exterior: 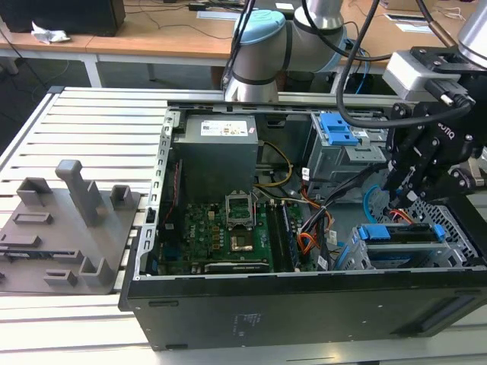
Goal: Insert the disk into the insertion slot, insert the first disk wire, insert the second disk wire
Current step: 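Insert the second disk wire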
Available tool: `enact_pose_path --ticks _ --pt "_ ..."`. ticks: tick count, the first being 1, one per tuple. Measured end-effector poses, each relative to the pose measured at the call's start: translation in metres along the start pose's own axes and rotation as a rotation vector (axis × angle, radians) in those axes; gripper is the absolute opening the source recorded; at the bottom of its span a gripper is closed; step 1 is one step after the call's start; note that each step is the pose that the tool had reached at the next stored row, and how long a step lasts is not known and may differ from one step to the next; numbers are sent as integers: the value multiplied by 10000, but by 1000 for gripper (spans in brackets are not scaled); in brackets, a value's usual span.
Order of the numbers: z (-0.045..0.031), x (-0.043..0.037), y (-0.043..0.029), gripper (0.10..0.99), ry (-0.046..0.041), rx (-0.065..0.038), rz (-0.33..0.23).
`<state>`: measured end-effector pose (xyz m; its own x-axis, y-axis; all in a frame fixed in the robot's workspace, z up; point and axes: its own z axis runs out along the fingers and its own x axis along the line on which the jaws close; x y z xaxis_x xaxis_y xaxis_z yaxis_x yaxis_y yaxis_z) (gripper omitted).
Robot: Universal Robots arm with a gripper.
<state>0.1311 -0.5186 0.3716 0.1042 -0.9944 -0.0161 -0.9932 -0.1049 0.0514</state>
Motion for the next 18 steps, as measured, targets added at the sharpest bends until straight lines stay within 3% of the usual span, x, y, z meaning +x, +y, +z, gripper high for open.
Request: enact_pose_path --ticks 2,5,9,15,18 --pt "0 0 0 349 0 0 0" --pt "1 0 0 161 -1 0 0" --pt "3 4 0 161 -2 0 0" --pt "12 181 16 161 39 -4 10" --pt "62 202 10 161 20 1 371"
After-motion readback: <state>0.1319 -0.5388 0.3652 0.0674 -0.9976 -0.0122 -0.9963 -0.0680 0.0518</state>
